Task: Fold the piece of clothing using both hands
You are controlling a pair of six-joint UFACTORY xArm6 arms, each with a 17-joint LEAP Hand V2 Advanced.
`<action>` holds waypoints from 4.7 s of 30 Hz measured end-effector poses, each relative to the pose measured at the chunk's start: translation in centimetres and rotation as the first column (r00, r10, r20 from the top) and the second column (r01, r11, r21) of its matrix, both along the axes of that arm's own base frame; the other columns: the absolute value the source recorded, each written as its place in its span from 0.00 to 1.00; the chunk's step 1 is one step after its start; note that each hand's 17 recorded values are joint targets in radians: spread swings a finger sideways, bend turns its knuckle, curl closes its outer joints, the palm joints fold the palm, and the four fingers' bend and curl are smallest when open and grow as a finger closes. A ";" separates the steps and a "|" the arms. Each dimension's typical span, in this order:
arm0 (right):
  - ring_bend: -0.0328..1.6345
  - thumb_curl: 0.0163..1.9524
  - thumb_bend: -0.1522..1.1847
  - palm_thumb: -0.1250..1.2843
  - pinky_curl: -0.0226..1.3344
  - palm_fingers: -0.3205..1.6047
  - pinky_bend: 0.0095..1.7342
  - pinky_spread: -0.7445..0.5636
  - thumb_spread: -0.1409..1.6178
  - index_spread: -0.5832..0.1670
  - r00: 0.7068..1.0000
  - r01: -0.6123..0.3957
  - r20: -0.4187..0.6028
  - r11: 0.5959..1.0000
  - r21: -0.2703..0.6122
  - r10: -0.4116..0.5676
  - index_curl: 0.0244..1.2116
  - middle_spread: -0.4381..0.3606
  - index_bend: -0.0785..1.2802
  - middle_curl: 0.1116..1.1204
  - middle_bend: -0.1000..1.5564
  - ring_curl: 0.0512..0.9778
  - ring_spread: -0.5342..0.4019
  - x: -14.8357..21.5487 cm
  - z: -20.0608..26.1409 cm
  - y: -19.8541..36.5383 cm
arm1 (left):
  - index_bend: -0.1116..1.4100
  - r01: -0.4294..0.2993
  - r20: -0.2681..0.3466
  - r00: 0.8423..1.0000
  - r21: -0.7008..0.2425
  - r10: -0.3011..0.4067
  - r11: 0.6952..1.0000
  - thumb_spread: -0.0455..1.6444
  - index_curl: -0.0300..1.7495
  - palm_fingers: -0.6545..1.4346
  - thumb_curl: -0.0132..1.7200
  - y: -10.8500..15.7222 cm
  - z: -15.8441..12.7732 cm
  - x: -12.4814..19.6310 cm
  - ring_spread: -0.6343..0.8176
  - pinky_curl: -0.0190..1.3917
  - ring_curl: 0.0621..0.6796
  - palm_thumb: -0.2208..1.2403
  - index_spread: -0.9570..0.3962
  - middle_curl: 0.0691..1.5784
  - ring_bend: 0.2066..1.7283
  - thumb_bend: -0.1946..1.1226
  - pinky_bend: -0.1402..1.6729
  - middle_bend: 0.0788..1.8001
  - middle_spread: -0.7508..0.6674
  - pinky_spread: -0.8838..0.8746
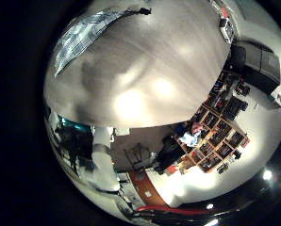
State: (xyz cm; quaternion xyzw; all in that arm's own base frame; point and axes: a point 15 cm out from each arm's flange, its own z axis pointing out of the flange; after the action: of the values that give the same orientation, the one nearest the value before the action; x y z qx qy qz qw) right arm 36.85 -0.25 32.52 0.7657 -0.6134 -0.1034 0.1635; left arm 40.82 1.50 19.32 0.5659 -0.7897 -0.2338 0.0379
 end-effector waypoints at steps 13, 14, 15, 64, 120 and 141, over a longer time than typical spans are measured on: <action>0.31 0.14 0.10 0.44 0.15 0.31 0.33 0.88 0.82 0.26 1.000 -0.004 0.001 1.000 0.003 0.004 0.24 0.50 0.18 0.25 0.18 0.19 0.63 -0.1 -0.1 -0.1 | 0.25 -0.006 -0.005 1.000 0.017 0.006 1.000 0.65 0.27 0.64 0.20 0.0 -0.6 0.2 0.35 0.22 0.20 0.51 0.54 0.27 0.30 0.14 0.17 0.27 0.36 0.53; 0.31 0.14 0.10 0.44 0.15 0.31 0.33 0.88 0.82 0.26 1.000 -0.004 0.001 1.000 0.004 0.004 0.24 0.50 0.18 0.25 0.18 0.19 0.63 -0.1 -0.1 0.0 | 0.27 -0.006 -0.003 1.000 0.015 0.006 1.000 0.65 0.27 0.68 0.20 0.0 -0.5 0.3 0.31 0.21 0.21 0.51 0.52 0.28 0.32 0.14 0.17 0.30 0.33 0.51; 0.31 0.14 0.10 0.44 0.15 0.31 0.33 0.88 0.82 0.26 1.000 -0.004 0.001 1.000 0.002 0.004 0.24 0.49 0.18 0.25 0.18 0.19 0.63 -0.1 -0.1 -0.1 | 0.29 -0.006 -0.004 1.000 0.015 0.006 1.000 0.65 0.28 0.68 0.20 0.0 -0.6 0.2 0.28 0.21 0.22 0.52 0.50 0.29 0.33 0.13 0.17 0.31 0.31 0.49; 0.55 0.19 0.11 0.55 0.18 0.54 0.45 0.43 0.64 0.34 0.955 -0.293 -0.055 0.954 -0.064 0.290 0.22 0.26 0.17 0.36 0.34 0.32 0.26 0.6 -15.1 8.2 | 0.36 -0.006 0.026 1.000 -0.036 0.007 0.999 0.89 0.57 0.73 0.16 -0.7 8.2 -0.5 0.07 0.30 0.68 0.55 0.25 0.51 0.51 0.14 0.26 0.49 0.17 0.20; 0.83 0.31 0.10 0.75 0.60 0.71 0.75 0.41 0.74 0.39 0.953 -0.057 0.300 0.996 0.071 0.033 0.77 0.29 0.83 0.82 0.77 0.75 0.32 12.3 -0.8 6.6 | 0.33 -0.070 0.016 0.997 -0.106 0.072 0.992 0.89 0.63 0.76 0.17 1.7 12.4 2.5 0.07 0.42 0.74 0.56 0.22 0.52 0.51 0.14 0.21 0.48 0.17 0.16; 0.86 0.26 0.09 0.61 0.60 0.49 0.75 0.30 0.79 0.31 0.914 0.081 0.390 0.993 0.085 -0.108 0.66 0.27 0.35 0.74 0.64 0.73 0.30 23.8 -10.3 4.6 | 0.33 -0.190 -0.035 0.982 -0.092 0.188 0.977 0.90 0.64 0.73 0.17 4.1 3.5 9.1 0.08 0.47 0.77 0.56 0.22 0.54 0.52 0.14 0.18 0.48 0.17 0.19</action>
State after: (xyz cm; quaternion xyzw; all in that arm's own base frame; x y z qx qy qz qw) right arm 60.63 4.36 22.25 0.7453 -0.6662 0.0245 0.0060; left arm 49.95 5.57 22.84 0.6328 -0.7420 -0.1990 0.0971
